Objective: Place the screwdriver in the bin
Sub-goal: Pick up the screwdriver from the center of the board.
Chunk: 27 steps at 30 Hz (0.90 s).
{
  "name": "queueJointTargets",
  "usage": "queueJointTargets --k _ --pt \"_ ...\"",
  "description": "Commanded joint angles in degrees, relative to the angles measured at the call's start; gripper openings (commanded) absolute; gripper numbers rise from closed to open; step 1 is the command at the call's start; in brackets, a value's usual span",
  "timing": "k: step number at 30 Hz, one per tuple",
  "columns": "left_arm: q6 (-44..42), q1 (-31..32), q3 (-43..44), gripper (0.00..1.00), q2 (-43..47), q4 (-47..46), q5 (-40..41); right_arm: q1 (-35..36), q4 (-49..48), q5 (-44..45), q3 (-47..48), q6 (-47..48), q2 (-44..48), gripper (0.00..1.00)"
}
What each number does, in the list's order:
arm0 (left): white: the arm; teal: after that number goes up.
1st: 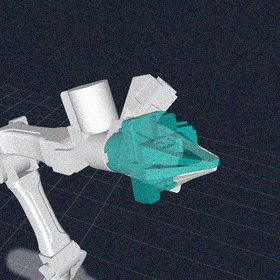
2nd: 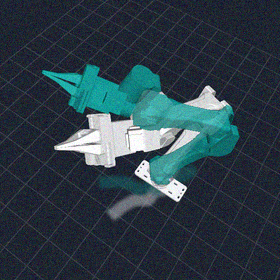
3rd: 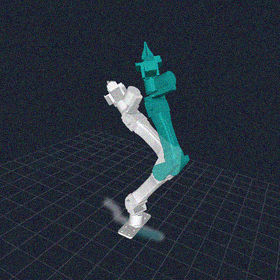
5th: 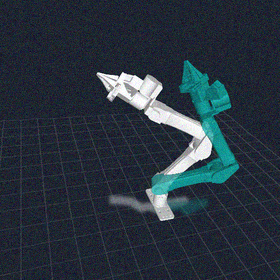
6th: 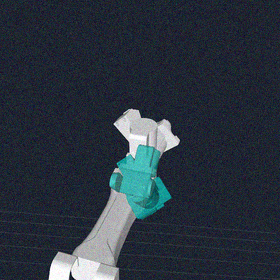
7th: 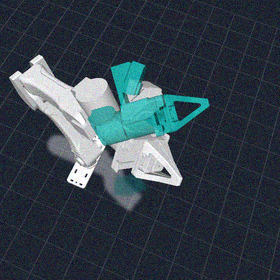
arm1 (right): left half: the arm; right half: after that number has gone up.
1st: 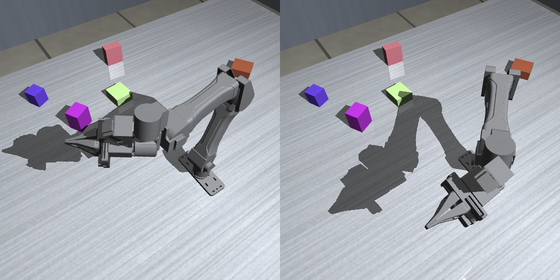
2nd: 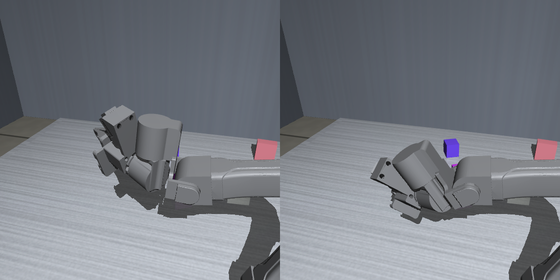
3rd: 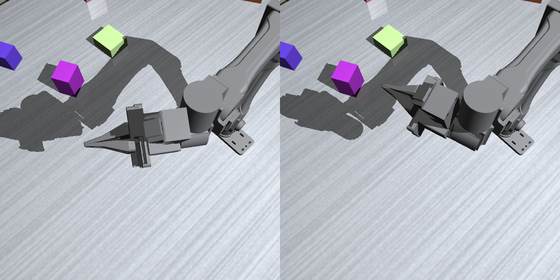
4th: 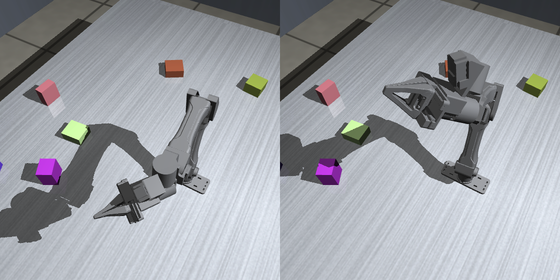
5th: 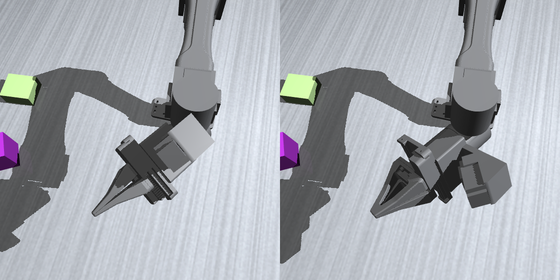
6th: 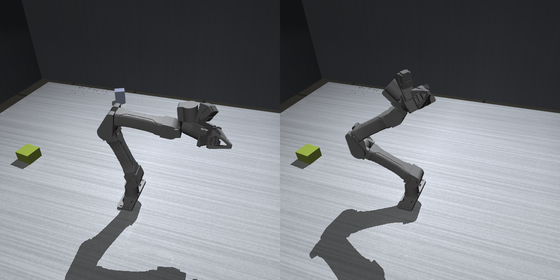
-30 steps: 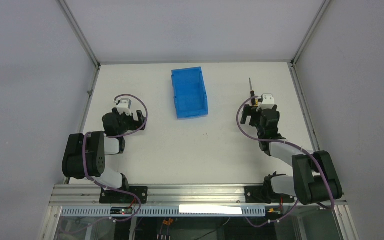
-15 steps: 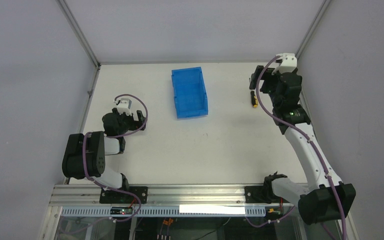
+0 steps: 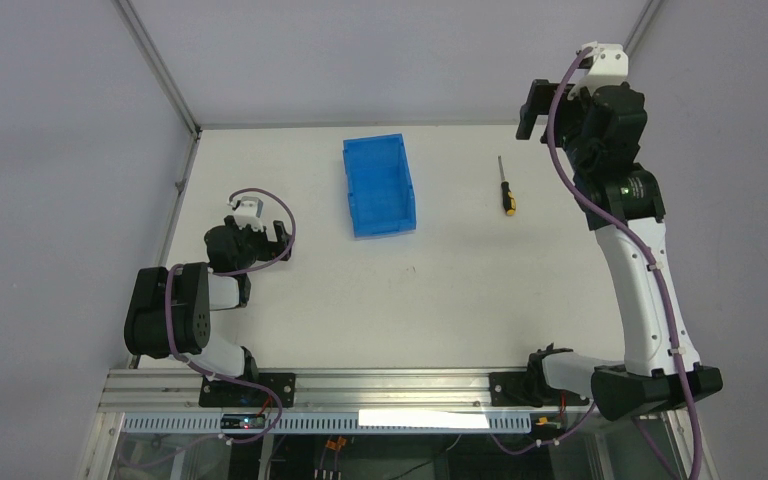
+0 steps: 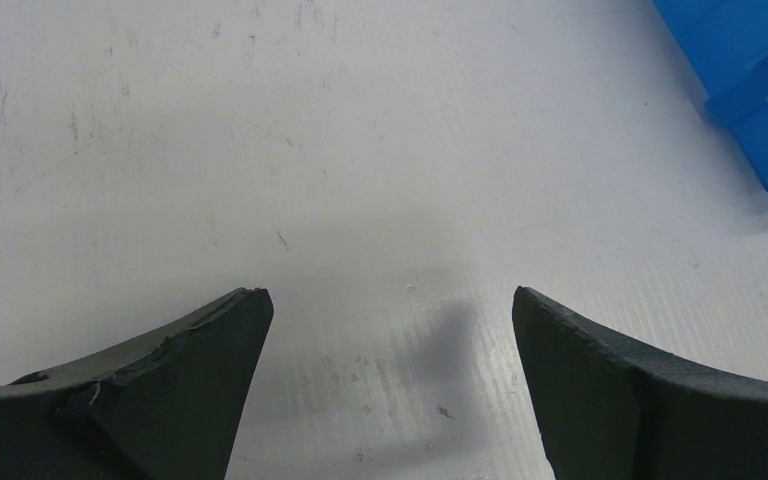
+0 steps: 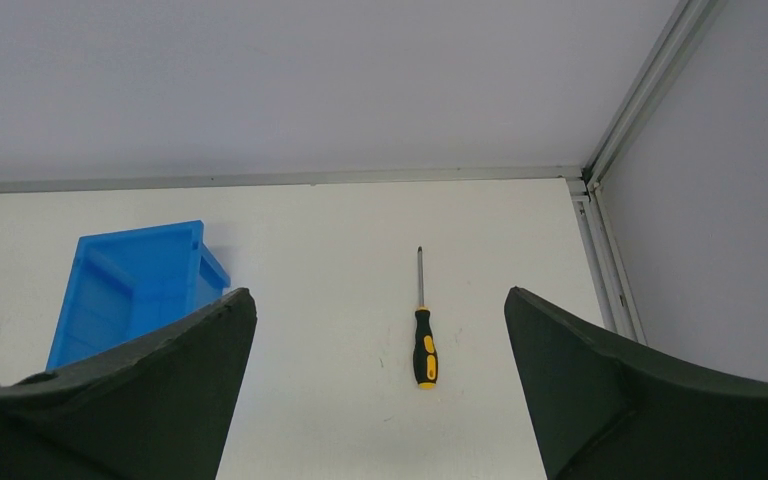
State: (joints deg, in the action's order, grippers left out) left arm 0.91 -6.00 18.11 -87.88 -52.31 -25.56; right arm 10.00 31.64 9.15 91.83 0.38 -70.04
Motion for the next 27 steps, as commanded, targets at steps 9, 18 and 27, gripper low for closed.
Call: queueJointTargets --k 9,18,27 --pt "-0.29 0.07 0.55 0.99 0.69 -2.00 -0.01 -0.15 10.70 2.23 11.08 2.17 -5.11 0.99" --pt "-0.28 0.11 0.52 0.99 0.69 -2.00 -0.02 -2.41 10.88 -1.18 12.29 1.86 -14.52 0.99" --pt "-0.29 0.10 0.52 0.99 0.66 -2.00 -0.01 -5.95 7.55 -4.81 6.74 -0.95 -23.96 0.99"
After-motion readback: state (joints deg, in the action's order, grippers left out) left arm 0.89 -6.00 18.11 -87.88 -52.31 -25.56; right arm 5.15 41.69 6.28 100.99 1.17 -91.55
